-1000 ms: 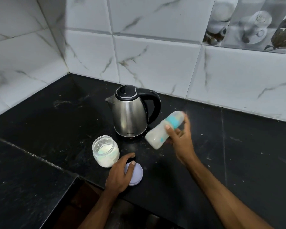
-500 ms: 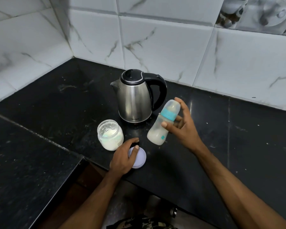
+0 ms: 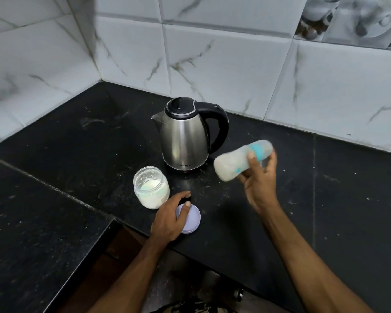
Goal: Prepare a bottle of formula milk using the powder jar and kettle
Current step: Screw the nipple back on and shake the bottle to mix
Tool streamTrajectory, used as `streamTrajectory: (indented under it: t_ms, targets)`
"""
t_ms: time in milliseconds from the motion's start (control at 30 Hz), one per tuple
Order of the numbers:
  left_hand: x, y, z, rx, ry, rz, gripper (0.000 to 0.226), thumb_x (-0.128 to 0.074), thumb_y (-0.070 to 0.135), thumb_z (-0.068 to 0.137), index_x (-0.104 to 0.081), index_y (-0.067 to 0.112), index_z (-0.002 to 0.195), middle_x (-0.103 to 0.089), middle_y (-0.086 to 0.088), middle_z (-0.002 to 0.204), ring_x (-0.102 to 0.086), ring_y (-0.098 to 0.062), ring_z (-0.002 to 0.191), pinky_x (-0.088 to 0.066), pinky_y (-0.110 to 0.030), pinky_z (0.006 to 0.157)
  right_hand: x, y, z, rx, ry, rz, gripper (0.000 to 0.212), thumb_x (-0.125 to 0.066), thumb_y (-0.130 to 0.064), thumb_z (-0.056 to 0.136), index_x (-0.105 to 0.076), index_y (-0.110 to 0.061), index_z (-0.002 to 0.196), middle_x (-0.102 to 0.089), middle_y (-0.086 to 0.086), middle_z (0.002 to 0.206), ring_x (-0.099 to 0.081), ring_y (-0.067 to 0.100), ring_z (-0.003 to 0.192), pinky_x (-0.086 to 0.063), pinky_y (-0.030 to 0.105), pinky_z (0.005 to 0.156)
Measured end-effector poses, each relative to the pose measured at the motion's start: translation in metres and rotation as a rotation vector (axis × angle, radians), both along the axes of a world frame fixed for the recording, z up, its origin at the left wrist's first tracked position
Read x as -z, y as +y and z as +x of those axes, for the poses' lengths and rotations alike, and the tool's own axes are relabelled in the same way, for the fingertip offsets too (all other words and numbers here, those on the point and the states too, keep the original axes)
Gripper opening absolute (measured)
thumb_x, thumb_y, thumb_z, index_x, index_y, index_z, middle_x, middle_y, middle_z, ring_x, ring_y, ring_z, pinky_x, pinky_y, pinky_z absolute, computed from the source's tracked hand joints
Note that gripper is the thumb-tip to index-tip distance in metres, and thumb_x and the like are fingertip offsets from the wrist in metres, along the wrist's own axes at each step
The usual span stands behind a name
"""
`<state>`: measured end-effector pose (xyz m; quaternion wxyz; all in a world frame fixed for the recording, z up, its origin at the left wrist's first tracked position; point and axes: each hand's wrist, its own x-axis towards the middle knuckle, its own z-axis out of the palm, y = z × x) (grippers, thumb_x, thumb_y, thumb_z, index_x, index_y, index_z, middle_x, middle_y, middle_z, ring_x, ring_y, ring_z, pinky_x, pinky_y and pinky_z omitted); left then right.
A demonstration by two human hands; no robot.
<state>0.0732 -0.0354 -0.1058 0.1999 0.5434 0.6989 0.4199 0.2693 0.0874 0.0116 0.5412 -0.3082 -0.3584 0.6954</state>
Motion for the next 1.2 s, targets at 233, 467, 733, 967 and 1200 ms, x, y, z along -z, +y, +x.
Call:
streamTrajectory:
  t_ms: [233,467,733,967,1200]
  targets:
    - [0.001,0.000,0.000,-0.002,0.002,0.008,0.049,-0.043,0.049,0.095,-0.062,0.019,0.128,-0.067,0.011,0.124,-0.059,-0.002,0.117,-0.047,-0.028,0.102,0.011,-0.008,0.003,-0.229,-0.277,0.130,0.077,-0.077,-0.007,0.077,-0.037,-0.030,0.139,-0.067,0.011,0.116,-0.067,0.028,0.101,-0.060,0.040,0.072]
    - [0.000,0.000,0.000,-0.005,0.004,0.007,0.050,-0.042,0.051,0.095,-0.063,0.020,0.128,-0.066,0.011,0.124,-0.059,-0.001,0.117,-0.047,-0.028,0.102,0.013,-0.015,0.001,-0.325,-0.346,0.138,0.083,-0.081,-0.017,0.074,-0.035,-0.031,0.141,-0.067,0.009,0.114,-0.068,0.027,0.099,-0.060,0.040,0.071]
    - [0.000,0.000,0.001,-0.006,-0.001,0.012,0.048,-0.042,0.050,0.094,-0.063,0.022,0.127,-0.066,0.013,0.123,-0.059,0.001,0.116,-0.047,-0.026,0.101,0.004,0.000,-0.001,-0.053,-0.082,0.008,0.082,-0.078,-0.023,0.077,-0.031,-0.026,0.144,-0.071,0.000,0.105,-0.068,0.023,0.098,-0.061,0.045,0.074]
    - [-0.001,0.000,0.001,-0.009,0.000,0.016,0.048,-0.042,0.050,0.094,-0.063,0.022,0.127,-0.066,0.013,0.123,-0.059,0.002,0.115,-0.048,-0.027,0.101,0.003,-0.008,-0.003,-0.175,-0.198,0.088,0.078,-0.075,-0.013,0.077,-0.035,-0.029,0.142,-0.069,0.007,0.109,-0.069,0.027,0.098,-0.060,0.042,0.072]
    - [0.000,0.000,-0.001,0.014,-0.008,0.018,0.046,-0.044,0.048,0.095,-0.062,0.021,0.128,-0.066,0.011,0.124,-0.060,-0.003,0.116,-0.050,-0.034,0.100,0.014,-0.022,-0.004,-0.431,-0.407,0.239,0.083,-0.082,-0.015,0.075,-0.034,-0.030,0.142,-0.059,0.017,0.125,-0.067,0.027,0.104,-0.058,0.036,0.075]
